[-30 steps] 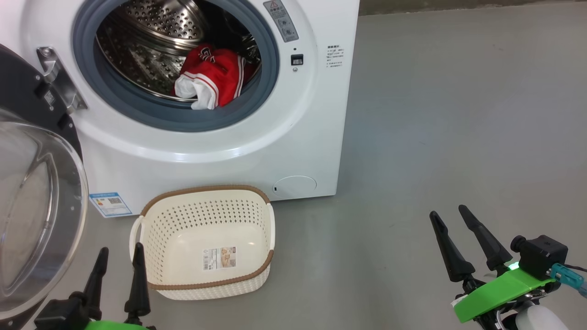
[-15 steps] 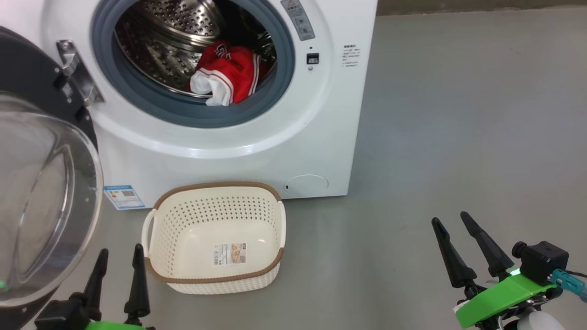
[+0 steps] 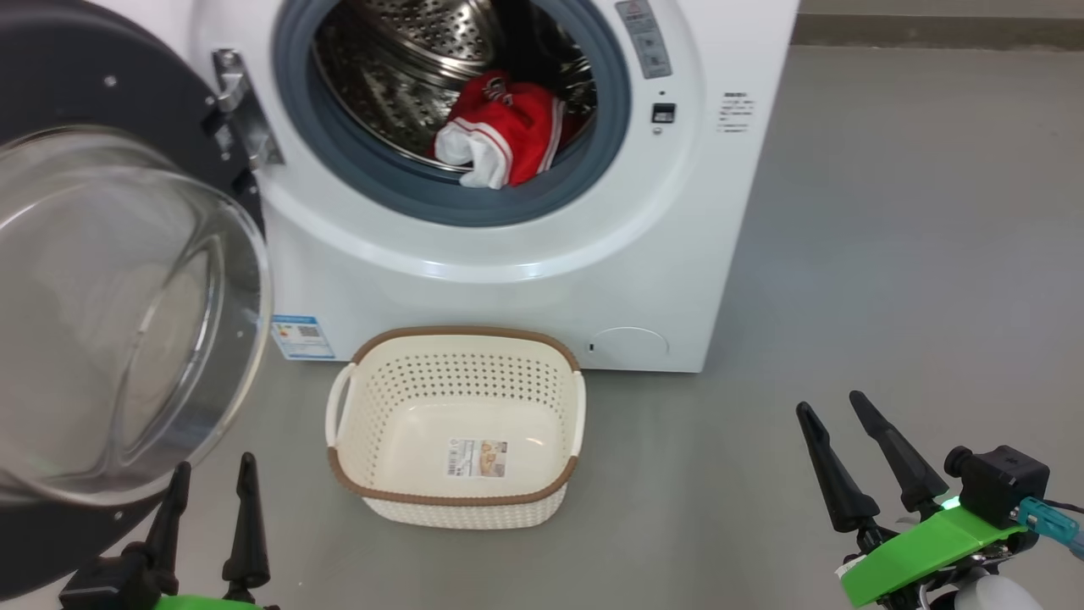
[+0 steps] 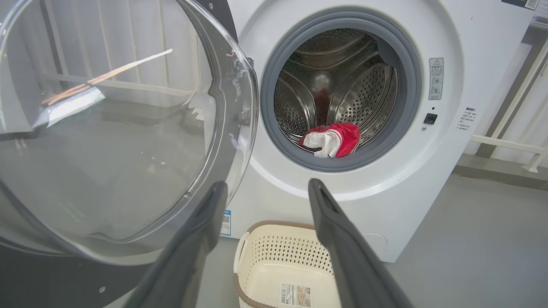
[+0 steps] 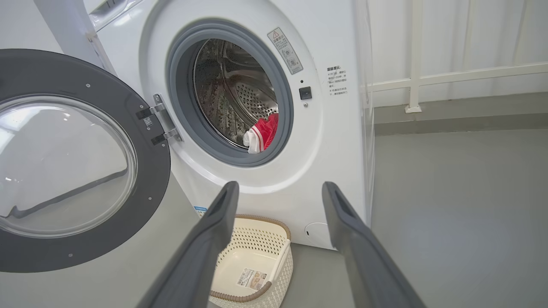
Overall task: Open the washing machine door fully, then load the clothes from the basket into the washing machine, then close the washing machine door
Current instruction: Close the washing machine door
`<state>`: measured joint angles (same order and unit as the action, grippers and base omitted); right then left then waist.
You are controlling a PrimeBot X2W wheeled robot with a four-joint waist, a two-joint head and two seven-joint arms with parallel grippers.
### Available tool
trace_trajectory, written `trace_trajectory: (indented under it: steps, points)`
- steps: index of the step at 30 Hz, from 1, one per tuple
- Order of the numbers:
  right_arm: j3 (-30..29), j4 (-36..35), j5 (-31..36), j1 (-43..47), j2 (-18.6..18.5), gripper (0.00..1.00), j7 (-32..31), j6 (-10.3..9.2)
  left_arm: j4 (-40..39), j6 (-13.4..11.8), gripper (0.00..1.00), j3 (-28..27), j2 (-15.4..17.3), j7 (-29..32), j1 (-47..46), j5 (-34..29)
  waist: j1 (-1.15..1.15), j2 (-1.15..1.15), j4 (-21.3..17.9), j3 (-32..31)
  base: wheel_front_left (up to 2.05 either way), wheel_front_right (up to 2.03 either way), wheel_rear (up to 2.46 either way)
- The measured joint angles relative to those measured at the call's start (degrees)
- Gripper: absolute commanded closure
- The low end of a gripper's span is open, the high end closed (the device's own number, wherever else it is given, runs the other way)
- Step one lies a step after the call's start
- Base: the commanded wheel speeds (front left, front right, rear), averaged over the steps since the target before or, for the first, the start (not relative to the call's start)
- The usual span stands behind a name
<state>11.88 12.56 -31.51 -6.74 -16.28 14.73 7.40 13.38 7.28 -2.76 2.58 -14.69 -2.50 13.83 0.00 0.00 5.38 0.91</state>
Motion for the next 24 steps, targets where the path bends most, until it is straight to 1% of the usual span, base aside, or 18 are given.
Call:
trace_trajectory:
  steps: [7,9,10,24]
  points:
    - [0.3,0.1,0.0,0.0,0.0,0.0,0.0,0.0,0.0,-1.1,0.0,-0.1,-0.3,0.0,0.0,-0.3,0.0,0.0,3.9,-0.2,0.0,0.0,0.0]
    - [0.3,0.1,0.0,0.0,0.0,0.0,0.0,0.0,0.0,-1.1,0.0,-0.1,-0.4,0.0,0.0,-0.4,0.0,0.0,4.4,-0.2,0.0,0.0,0.0]
    - [0.3,0.1,0.0,0.0,0.0,0.0,0.0,0.0,0.0,-1.5,0.0,-0.1,-0.4,0.0,0.0,-0.6,0.0,0.0,5.0,-0.3,0.0,0.0,0.0]
    - [0.5,0.3,0.0,0.0,0.1,0.0,0.0,0.0,-0.7,-2.3,0.0,-0.1,-0.4,0.0,0.1,-0.1,0.0,0.0,12.0,-0.4,0.0,0.0,0.0]
